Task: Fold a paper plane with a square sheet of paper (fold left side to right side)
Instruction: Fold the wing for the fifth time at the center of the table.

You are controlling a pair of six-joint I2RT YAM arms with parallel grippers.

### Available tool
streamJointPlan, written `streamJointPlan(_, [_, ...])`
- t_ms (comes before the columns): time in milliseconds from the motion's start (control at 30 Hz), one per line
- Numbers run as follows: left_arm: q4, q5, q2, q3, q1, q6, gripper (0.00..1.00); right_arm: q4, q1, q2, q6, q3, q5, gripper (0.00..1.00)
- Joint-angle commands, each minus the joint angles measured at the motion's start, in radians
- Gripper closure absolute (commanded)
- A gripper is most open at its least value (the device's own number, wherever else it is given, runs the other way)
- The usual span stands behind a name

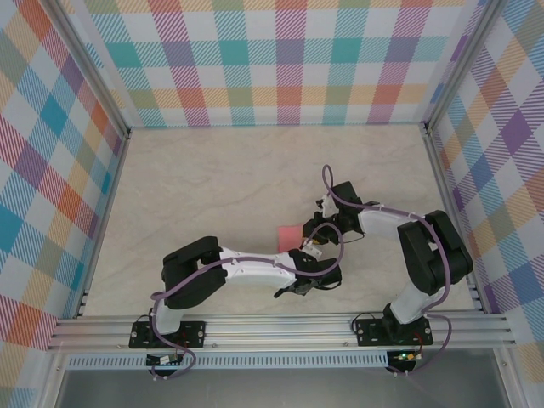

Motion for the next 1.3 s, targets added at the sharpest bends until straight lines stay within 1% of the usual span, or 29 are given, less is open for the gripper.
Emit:
streamJointPlan(0, [-0.019, 0.018, 0.012, 0.014, 0.008, -0.013, 0.87, -0.030, 0.005, -0.017, -0.020, 0.034, 0.008, 0.85])
streamJointPlan(67, [0.001, 0.035, -0.006, -0.003, 0.017, -0.014, 0.89, -0.049, -0.001, -0.040, -0.027, 0.039, 0.025, 0.83])
streamJointPlan(167, [0.052, 0.069, -0.051, -0.036, 0.035, -0.010, 0.92, -0.065, -0.036, -0.120, -0.022, 0.030, 0.044, 0.79])
streamJointPlan(200, [0.074, 0.083, -0.067, -0.050, 0.042, -0.009, 0.92, -0.071, -0.055, -0.160, -0.021, 0.025, 0.050, 0.71])
streamJointPlan(300, [0.138, 0.120, -0.107, -0.083, 0.061, -0.004, 0.92, -0.128, -0.109, -0.295, -0.035, 0.019, 0.095, 0.55])
streamJointPlan(400, [0.201, 0.159, -0.140, -0.119, 0.081, -0.001, 0.93, -0.216, -0.170, -0.407, -0.072, 0.013, 0.145, 0.42])
streamJointPlan(467, [0.246, 0.180, -0.166, -0.145, 0.095, 0.003, 0.93, -0.259, -0.198, -0.454, -0.099, -0.003, 0.169, 0.37])
streamJointPlan(567, [0.332, 0.229, -0.214, -0.195, 0.122, 0.006, 0.93, -0.282, -0.207, -0.498, -0.132, -0.044, 0.200, 0.35])
streamJointPlan(633, [0.398, 0.278, -0.239, -0.232, 0.143, 0.000, 0.93, -0.249, -0.207, -0.514, -0.133, -0.093, 0.182, 0.33])
streamJointPlan(700, [0.463, 0.326, -0.250, -0.268, 0.164, -0.017, 0.93, -0.181, -0.204, -0.527, -0.108, -0.158, 0.145, 0.31])
streamJointPlan(800, [0.556, 0.371, -0.252, -0.314, 0.179, -0.046, 0.93, -0.064, -0.191, -0.525, -0.054, -0.246, 0.100, 0.30])
streamJointPlan(1033, [0.770, 0.475, -0.276, -0.443, 0.223, -0.127, 0.94, 0.058, -0.092, -0.426, -0.015, -0.290, 0.122, 0.31])
streamJointPlan(1133, [0.872, 0.512, -0.287, -0.500, 0.239, -0.160, 0.94, 0.130, -0.047, -0.385, 0.015, -0.299, 0.135, 0.33])
streamJointPlan(1267, [1.022, 0.558, -0.298, -0.587, 0.271, -0.222, 0.94, 0.174, 0.002, -0.331, 0.043, -0.290, 0.172, 0.37])
